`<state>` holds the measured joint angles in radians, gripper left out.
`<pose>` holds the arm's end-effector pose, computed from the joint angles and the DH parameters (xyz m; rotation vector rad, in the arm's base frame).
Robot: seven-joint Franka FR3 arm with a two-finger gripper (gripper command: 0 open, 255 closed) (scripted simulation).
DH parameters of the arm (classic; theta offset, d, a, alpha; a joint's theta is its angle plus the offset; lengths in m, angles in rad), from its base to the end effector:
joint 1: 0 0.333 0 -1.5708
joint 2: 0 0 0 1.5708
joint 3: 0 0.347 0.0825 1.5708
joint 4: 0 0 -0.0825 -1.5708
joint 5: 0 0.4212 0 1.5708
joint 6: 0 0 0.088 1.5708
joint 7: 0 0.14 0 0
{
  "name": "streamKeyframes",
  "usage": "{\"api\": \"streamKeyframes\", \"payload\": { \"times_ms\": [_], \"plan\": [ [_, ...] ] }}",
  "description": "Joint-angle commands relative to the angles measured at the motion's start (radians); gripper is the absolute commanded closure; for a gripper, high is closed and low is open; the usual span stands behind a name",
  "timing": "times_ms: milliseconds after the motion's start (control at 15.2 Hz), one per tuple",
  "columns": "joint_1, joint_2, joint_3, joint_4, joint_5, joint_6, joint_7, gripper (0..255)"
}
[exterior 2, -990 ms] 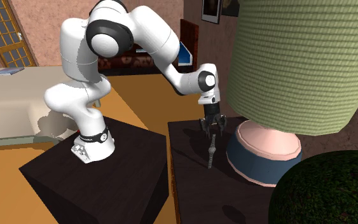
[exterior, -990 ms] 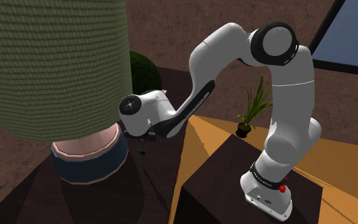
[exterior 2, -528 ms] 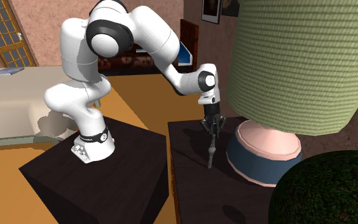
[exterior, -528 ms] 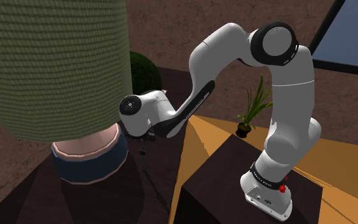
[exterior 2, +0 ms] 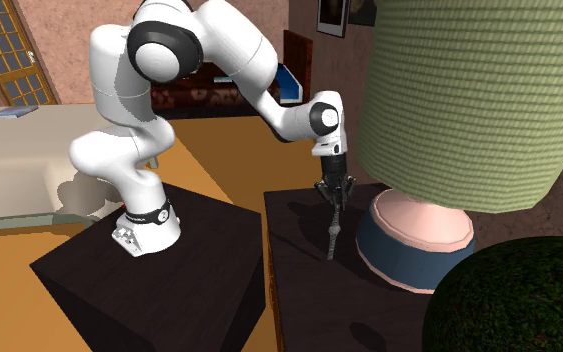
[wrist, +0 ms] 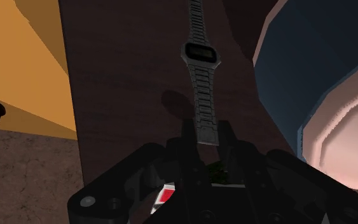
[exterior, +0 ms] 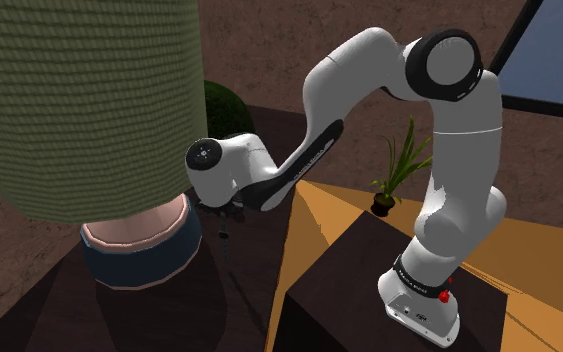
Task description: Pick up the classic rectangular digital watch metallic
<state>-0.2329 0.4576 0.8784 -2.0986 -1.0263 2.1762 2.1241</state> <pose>0.5150 0.3178 0.2343 2.6617 -1.1735 0.5988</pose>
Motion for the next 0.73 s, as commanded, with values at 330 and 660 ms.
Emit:
{"api": "streamKeyframes", "payload": {
  "times_ms": [330,660],
  "plan": [
    [-0.049,-0.079,0.057,0.001,0.092,-0.024,-0.076,255],
    [-0.069,-0.114,0.081,0.005,0.134,-0.036,-0.111,255]
  ]
}}
